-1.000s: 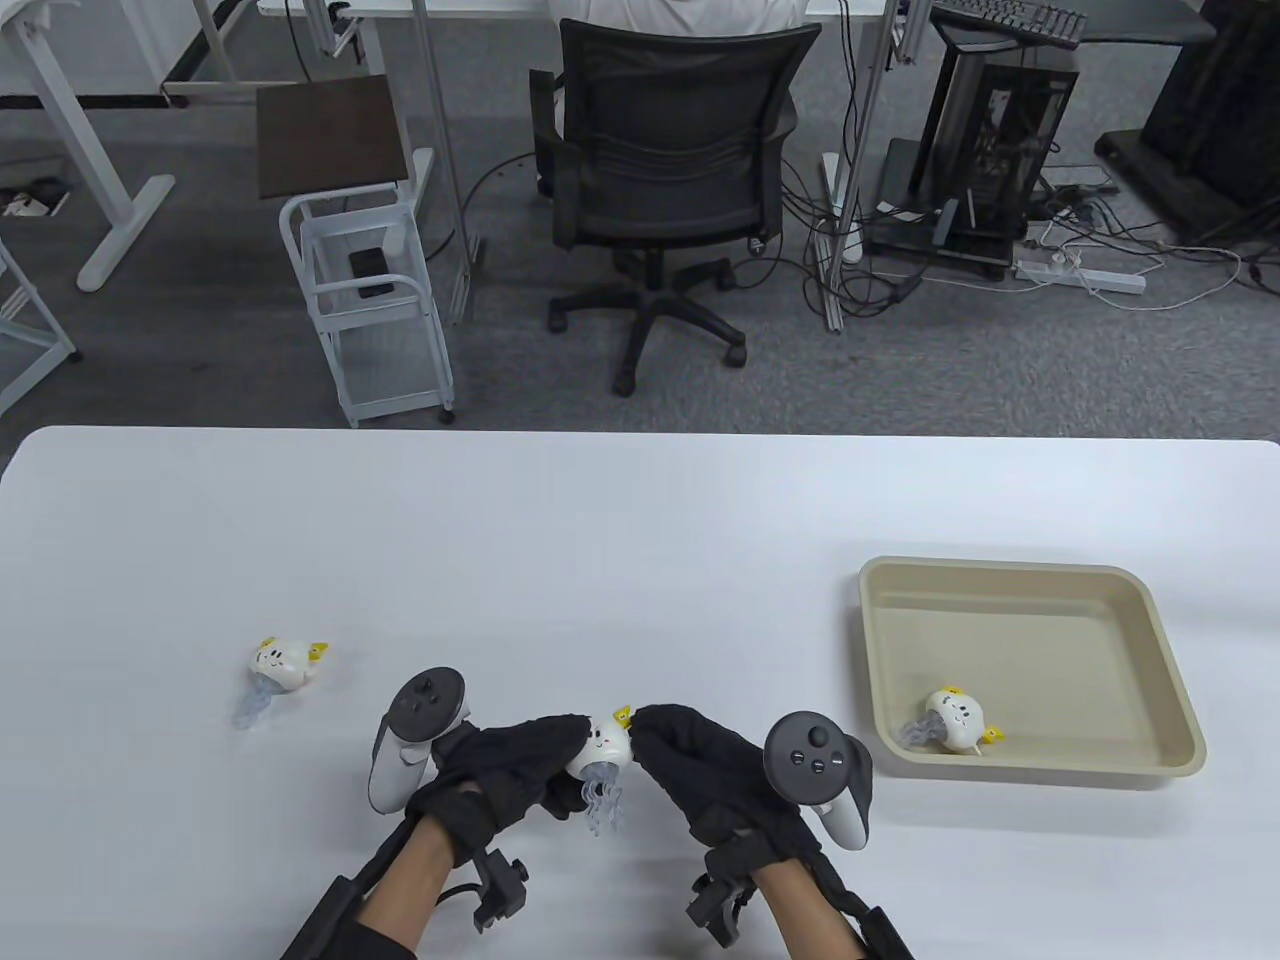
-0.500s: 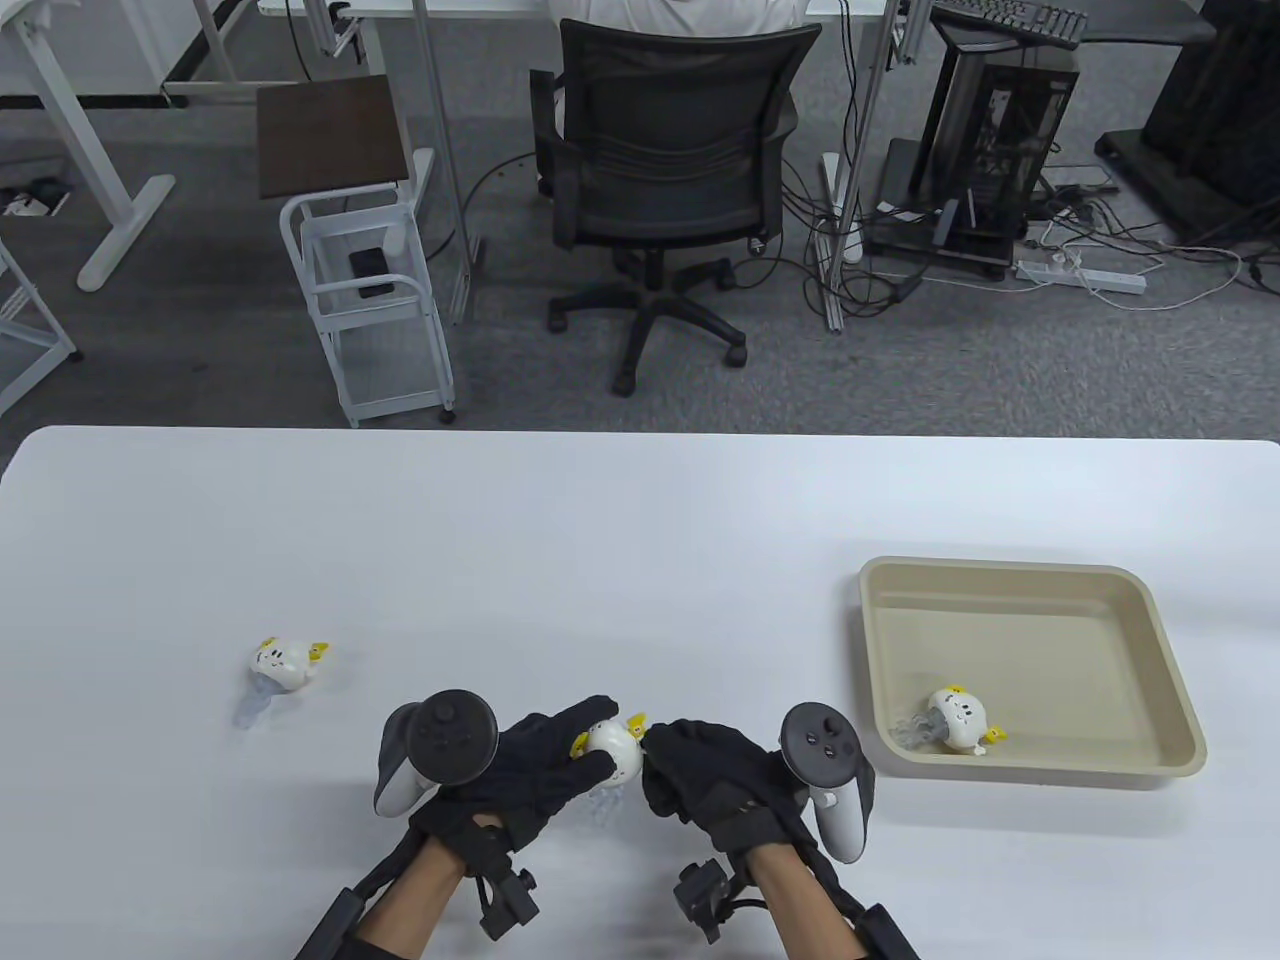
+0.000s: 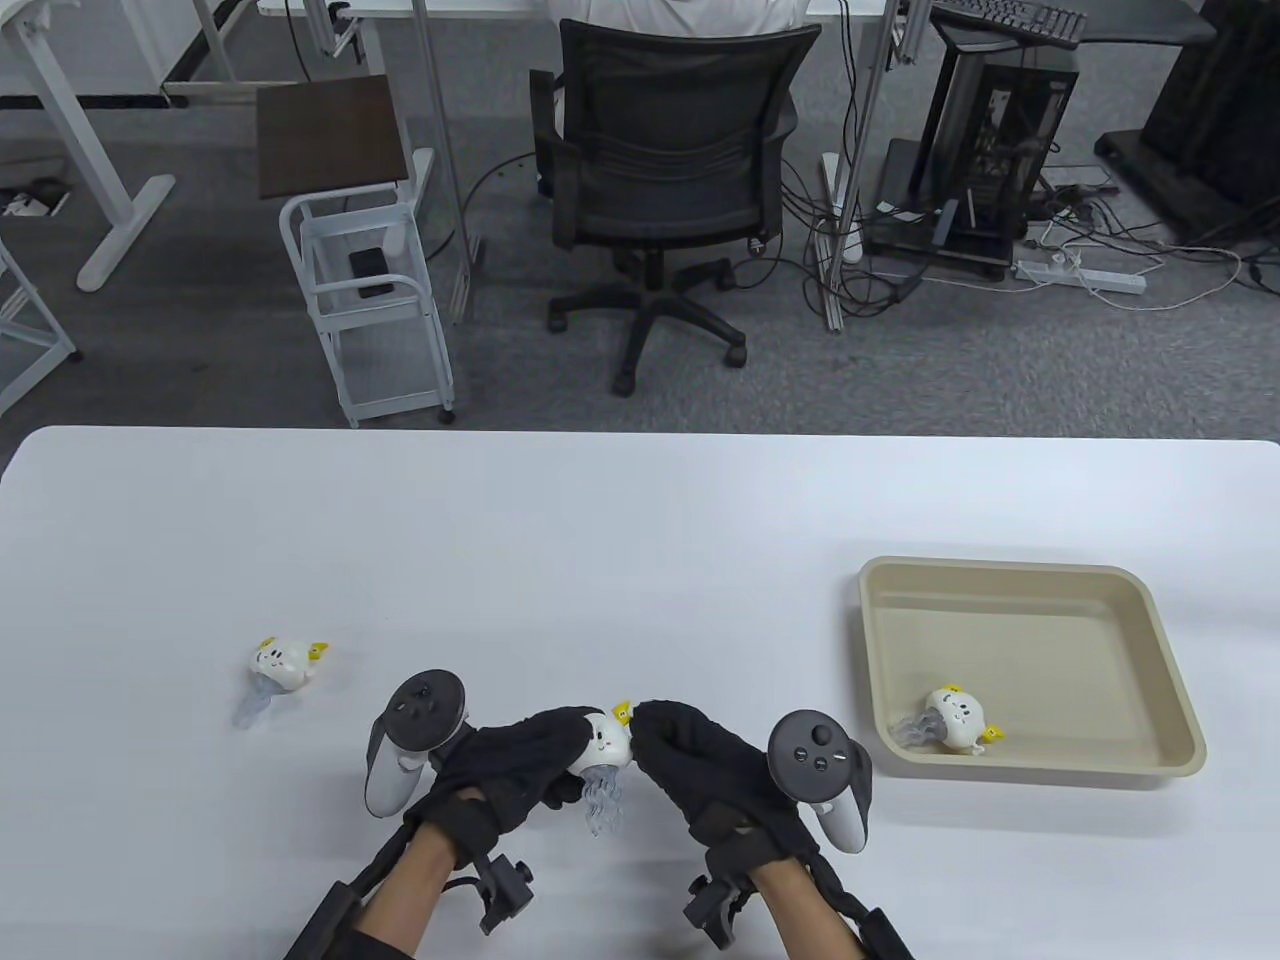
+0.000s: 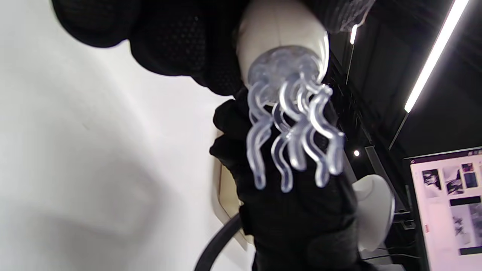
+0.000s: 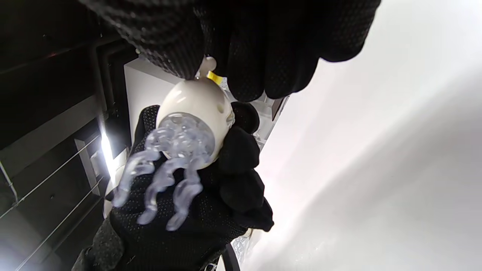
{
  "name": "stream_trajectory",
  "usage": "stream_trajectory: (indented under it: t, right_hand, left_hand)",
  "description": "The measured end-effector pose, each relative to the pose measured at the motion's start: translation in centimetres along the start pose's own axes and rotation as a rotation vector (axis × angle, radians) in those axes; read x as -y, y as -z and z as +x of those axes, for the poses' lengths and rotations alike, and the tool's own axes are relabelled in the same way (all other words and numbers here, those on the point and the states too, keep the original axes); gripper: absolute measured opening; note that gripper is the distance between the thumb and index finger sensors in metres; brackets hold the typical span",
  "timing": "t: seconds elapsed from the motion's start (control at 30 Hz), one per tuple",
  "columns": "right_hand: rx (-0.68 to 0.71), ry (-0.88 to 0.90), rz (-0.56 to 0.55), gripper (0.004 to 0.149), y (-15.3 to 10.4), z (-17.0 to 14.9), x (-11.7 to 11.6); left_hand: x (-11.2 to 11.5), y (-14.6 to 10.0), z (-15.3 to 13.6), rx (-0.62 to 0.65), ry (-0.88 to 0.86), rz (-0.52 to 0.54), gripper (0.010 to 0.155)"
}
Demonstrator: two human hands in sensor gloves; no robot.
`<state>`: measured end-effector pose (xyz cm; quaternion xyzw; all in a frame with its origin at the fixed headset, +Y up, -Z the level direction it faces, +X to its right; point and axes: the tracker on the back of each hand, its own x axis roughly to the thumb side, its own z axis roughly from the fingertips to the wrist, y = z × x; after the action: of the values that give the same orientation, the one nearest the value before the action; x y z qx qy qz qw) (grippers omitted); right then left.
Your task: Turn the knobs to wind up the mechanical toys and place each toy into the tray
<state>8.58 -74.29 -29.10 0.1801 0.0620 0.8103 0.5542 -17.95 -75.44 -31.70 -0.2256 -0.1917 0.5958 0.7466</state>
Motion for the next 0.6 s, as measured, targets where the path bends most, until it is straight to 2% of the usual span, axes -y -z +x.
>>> stream_trajectory:
  t: [0.13, 0.3, 0.43, 0.6]
  right_hand:
    - [0.042, 0.021, 0.011, 0.044, 0.0, 0.4, 0.1]
    - [0.039, 0.019, 0.007, 0.042, -0.1, 0.3, 0.1]
    - [-0.036, 0.068, -0.027, 0.039, 0.0, -0.1, 0.1]
    - [-0.157, 0.104, -0.053, 0.038, 0.0, -0.8, 0.0]
  left_hand:
    - [-0.1, 0.1, -0.2, 0.022, -0.074, -0.014, 0.076]
    - [0.0, 0.1, 0.0, 0.048, -0.036, -0.004, 0.076]
    - [0.3, -0.1, 0.9, 0.096, 0.099, 0.021, 0.073]
    - [1.1, -0.3, 2.1, 0.158, 0.349, 0.048, 0.070]
